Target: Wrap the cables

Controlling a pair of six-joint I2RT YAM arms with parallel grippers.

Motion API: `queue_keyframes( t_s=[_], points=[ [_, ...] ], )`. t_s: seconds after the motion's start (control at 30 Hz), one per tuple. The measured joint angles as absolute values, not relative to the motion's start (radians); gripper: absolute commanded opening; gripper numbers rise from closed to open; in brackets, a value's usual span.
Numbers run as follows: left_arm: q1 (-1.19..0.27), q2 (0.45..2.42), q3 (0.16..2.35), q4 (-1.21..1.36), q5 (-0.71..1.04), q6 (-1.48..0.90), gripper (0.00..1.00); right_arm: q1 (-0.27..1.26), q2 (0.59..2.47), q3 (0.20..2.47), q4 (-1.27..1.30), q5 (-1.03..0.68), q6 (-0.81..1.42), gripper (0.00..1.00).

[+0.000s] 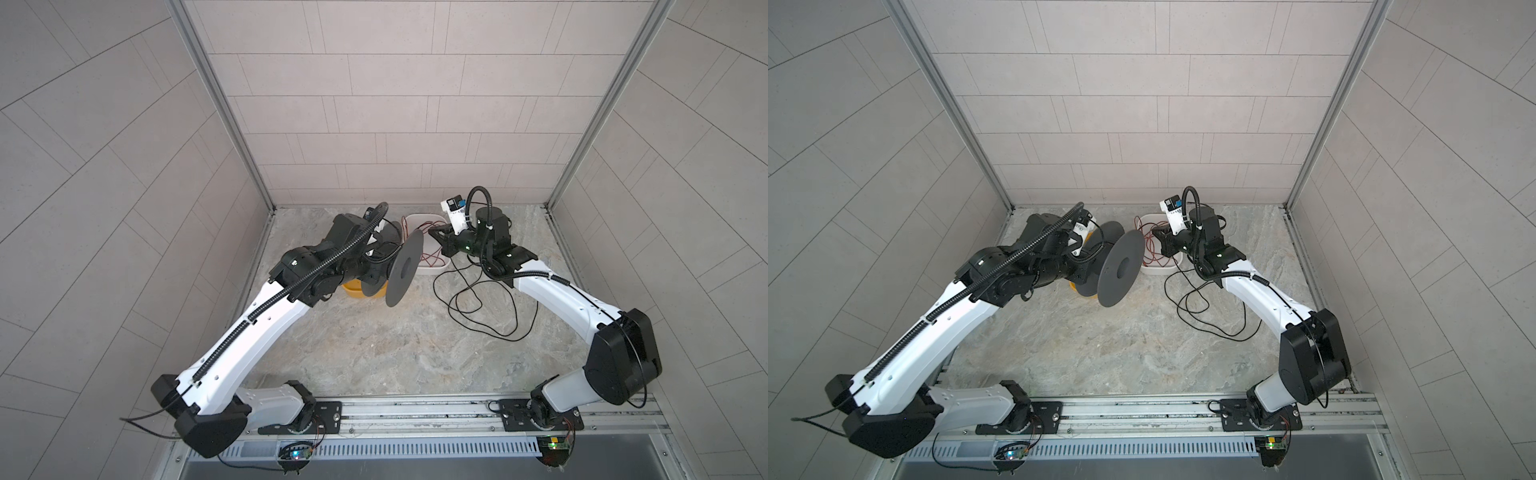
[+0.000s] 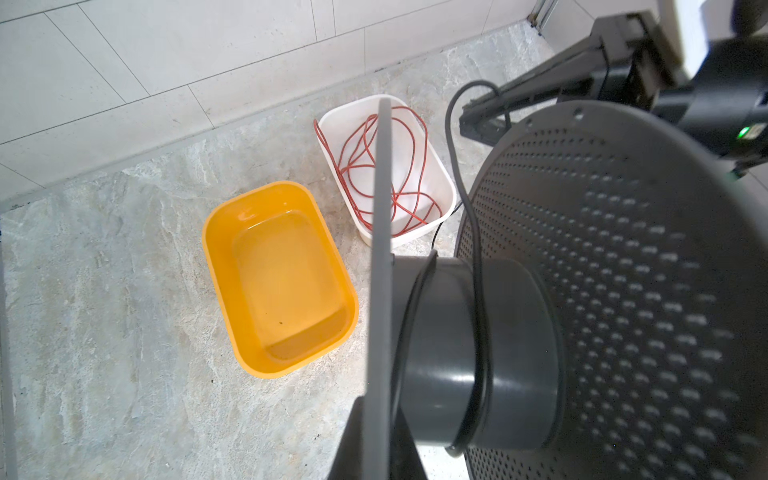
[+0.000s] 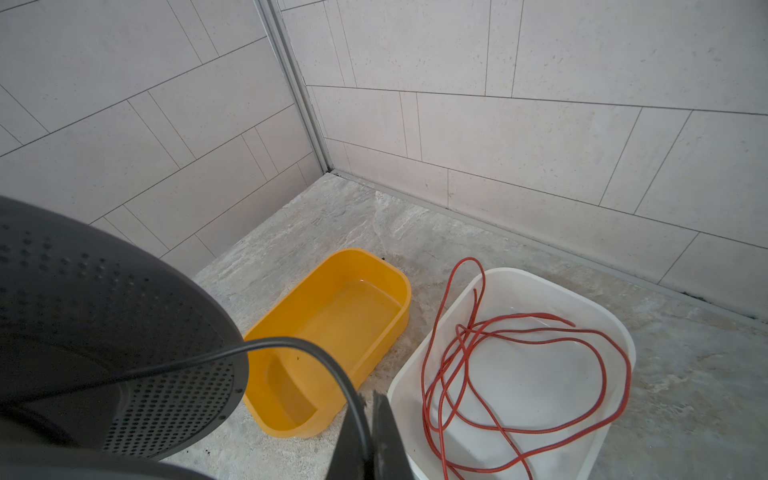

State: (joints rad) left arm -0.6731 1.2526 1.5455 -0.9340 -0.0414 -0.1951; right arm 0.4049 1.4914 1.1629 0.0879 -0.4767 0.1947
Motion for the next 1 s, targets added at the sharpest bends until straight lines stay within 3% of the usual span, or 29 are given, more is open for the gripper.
queue_keyframes(
  t_s=[0.43, 0.67, 1.0],
  points=[
    [-0.581, 1.275, 1.619, -0.923, 0.095, -0.265, 0.00, 0.405, 1.493, 1.075, 0.168, -0.493, 0.215, 0.00],
    [-0.533, 1.284, 1.619, -0.902, 0.114, -0.311, 0.00, 0.406, 1.493, 1.021, 0.210, -0.506, 0.220, 0.08],
    [-0.477, 1.300, 1.680, -0.905, 0.125, -0.324, 0.00, 0.405, 1.490, 0.946, 0.232, -0.506, 0.222, 0.08]
  ],
)
